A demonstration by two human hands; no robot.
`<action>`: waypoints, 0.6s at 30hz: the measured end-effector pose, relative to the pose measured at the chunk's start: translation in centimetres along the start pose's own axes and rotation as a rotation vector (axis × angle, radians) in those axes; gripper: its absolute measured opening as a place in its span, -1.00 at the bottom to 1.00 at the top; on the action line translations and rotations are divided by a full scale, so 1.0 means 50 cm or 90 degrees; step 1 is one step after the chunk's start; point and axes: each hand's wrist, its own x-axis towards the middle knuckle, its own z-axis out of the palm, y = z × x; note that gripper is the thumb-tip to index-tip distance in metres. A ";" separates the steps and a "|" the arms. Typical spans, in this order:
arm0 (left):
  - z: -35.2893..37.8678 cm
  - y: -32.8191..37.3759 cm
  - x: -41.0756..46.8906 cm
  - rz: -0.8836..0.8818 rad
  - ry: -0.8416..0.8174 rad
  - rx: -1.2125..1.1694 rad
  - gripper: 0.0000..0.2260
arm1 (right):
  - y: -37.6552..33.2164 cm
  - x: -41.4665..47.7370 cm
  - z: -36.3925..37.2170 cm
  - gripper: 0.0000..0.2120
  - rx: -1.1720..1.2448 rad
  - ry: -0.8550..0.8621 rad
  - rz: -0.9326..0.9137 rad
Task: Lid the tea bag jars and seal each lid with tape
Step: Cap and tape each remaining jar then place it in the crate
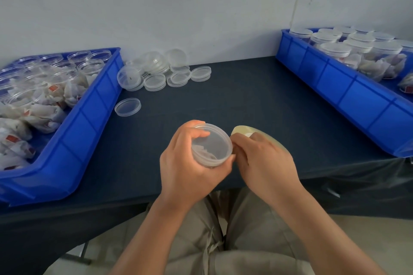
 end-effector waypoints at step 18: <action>-0.068 0.075 0.005 -0.292 -0.018 -0.286 -0.55 | 0.045 0.055 0.114 -0.73 -0.087 -0.015 -0.030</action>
